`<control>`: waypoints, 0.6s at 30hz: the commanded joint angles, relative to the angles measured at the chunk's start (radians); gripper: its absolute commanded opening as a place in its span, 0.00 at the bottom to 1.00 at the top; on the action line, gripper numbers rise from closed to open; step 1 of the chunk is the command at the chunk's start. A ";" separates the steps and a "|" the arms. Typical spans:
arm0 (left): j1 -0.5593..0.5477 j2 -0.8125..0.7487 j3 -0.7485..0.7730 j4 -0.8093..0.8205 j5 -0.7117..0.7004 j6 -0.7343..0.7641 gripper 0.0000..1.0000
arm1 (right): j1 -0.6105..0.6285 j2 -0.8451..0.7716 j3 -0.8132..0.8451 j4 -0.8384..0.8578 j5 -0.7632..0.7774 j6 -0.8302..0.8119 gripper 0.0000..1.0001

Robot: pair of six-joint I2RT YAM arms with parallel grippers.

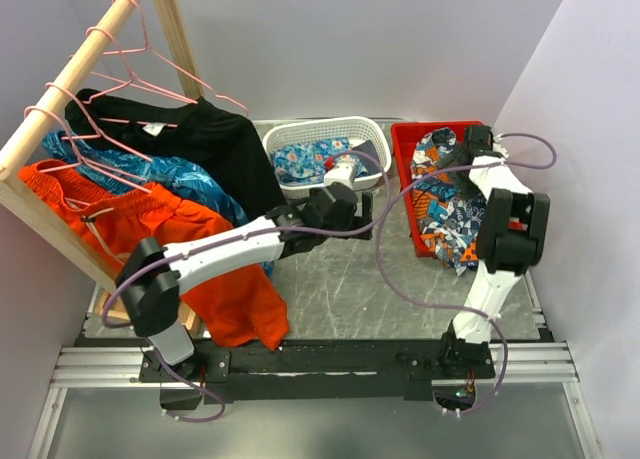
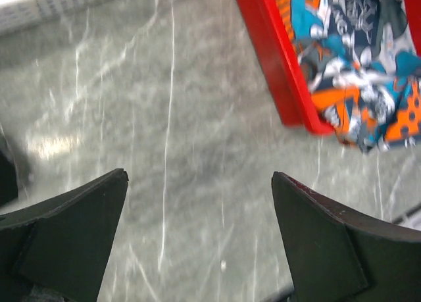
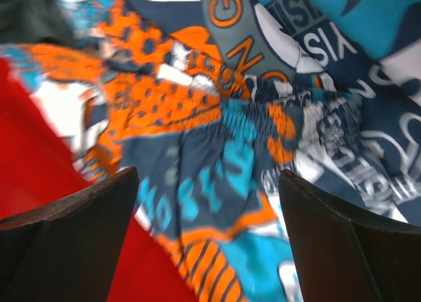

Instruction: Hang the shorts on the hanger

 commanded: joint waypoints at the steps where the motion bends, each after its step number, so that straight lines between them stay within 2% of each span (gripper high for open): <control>1: -0.020 -0.086 -0.060 -0.046 0.002 -0.044 0.96 | -0.010 0.082 0.115 -0.029 0.002 0.016 0.92; 7: -0.018 -0.192 -0.109 -0.106 -0.069 -0.096 0.96 | -0.009 0.152 0.149 0.001 -0.038 0.007 0.75; 10: -0.018 -0.239 -0.134 -0.092 -0.081 -0.096 0.96 | -0.009 0.167 0.142 0.018 -0.064 -0.003 0.54; 11: -0.018 -0.264 -0.152 -0.068 -0.075 -0.093 0.97 | -0.009 0.165 0.133 0.020 -0.081 -0.005 0.33; 13: -0.017 -0.282 -0.161 -0.054 -0.066 -0.091 0.96 | -0.009 0.156 0.125 0.030 -0.099 -0.013 0.16; 14: -0.017 -0.298 -0.166 -0.043 -0.063 -0.088 0.96 | -0.007 0.143 0.120 0.031 -0.107 -0.016 0.03; 15: -0.015 -0.302 -0.164 -0.042 -0.055 -0.085 0.96 | -0.007 0.135 0.120 0.026 -0.107 -0.017 0.00; 18: -0.007 -0.313 -0.157 -0.052 -0.061 -0.085 0.96 | -0.003 0.066 0.117 0.017 -0.106 -0.034 0.00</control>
